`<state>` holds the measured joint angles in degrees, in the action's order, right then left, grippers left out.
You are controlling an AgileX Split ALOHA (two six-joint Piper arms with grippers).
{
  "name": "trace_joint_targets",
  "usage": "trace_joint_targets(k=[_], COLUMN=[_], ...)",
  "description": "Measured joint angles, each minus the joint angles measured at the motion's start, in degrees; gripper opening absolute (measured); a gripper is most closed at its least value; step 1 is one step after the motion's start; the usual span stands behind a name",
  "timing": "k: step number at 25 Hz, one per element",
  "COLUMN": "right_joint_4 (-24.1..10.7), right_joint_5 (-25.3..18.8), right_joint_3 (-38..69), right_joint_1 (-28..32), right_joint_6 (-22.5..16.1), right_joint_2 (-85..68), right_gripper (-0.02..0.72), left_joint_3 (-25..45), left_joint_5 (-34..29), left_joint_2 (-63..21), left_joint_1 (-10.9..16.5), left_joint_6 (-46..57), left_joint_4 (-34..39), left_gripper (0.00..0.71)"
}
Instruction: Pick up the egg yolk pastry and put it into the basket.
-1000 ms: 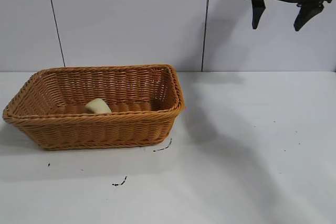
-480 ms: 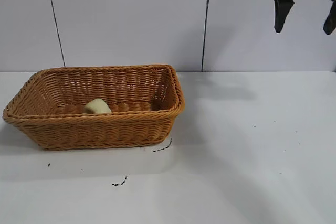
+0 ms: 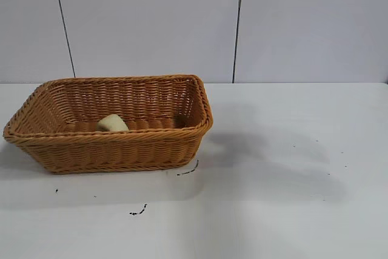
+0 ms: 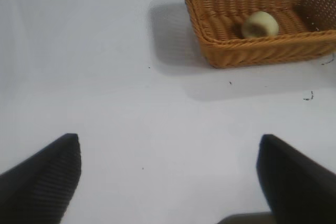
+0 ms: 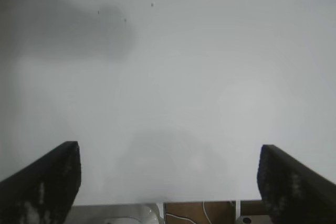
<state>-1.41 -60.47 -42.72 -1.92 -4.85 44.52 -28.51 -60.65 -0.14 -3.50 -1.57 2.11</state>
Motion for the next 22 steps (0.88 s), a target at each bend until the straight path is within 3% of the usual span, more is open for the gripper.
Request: trace_joint_targets(k=[4,12,22], right_joint_4=[0.2,0.2,1.7], right_joint_5=[3.7,1.9,1.9], right_joint_3=[9.7,14.6,14.6], right_joint_1=[0.0,0.0,0.0], right_joint_6=[0.1,1.1,1.1], right_joint_2=[-17.0,-40.2,-44.9], right_gripper=[0.655,0.655,0.655], left_joint_3=[0.0,0.0,0.0], left_joint_5=[0.0,0.0,0.0], left_joint_2=[0.0,0.0,0.0], left_joint_1=[0.0,0.0,0.0], left_joint_6=[0.0,0.0,0.0], left_joint_4=[0.0,0.0,0.0], left_gripper=[0.693,0.693,0.693])
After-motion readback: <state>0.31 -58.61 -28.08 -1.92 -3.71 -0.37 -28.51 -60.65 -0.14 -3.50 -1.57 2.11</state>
